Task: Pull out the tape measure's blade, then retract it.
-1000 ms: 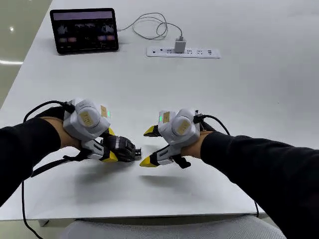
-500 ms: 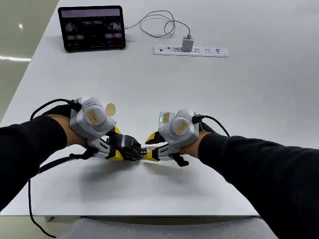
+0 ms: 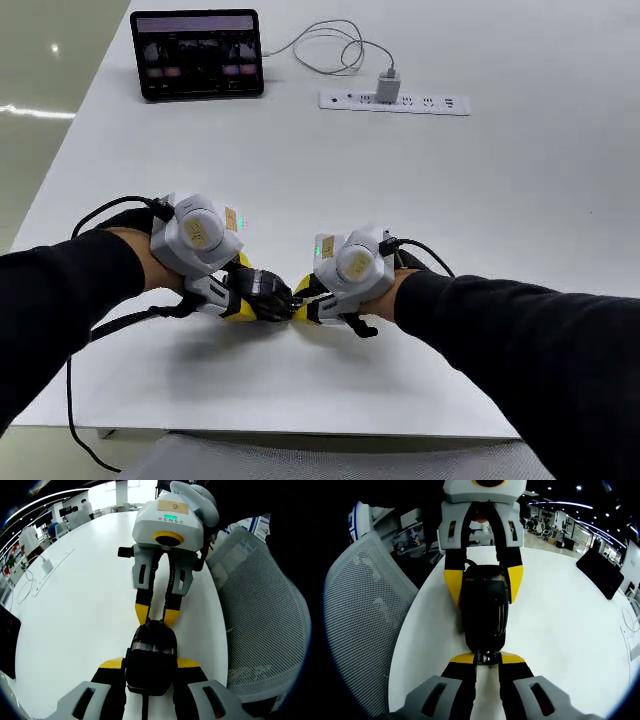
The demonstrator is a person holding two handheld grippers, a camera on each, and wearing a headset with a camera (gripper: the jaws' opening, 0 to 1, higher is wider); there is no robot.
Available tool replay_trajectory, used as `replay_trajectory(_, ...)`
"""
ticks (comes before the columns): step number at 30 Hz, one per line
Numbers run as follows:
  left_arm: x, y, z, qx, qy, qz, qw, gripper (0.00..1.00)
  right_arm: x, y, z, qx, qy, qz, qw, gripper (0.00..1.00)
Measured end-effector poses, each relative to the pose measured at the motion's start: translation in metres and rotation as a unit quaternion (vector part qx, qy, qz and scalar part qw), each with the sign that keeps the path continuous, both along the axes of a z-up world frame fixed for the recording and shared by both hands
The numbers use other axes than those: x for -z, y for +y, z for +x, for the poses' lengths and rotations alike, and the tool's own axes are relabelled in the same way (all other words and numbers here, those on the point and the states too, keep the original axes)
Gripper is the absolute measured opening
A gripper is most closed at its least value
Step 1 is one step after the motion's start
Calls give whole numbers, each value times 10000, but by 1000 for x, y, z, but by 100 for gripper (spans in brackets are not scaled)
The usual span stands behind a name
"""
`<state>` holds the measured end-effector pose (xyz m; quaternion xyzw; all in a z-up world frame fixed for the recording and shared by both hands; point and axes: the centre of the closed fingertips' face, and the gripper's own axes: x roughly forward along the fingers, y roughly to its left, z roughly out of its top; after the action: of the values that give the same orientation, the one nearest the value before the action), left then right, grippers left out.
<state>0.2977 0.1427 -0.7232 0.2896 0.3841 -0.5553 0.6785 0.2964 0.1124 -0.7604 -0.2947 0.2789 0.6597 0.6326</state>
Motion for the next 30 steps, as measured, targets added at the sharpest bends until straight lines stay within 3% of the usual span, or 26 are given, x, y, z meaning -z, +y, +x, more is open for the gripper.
replay_trajectory(16, 0, 1, 0, -58, 9, 9, 10000, 32, 0, -1, -1, -152, 17, 8, 9999, 10)
replay_trajectory(30, 0, 0, 1, -182, -16, -78, 9998, 32, 0, -5, 0, -75, 59, 20, 10000, 10)
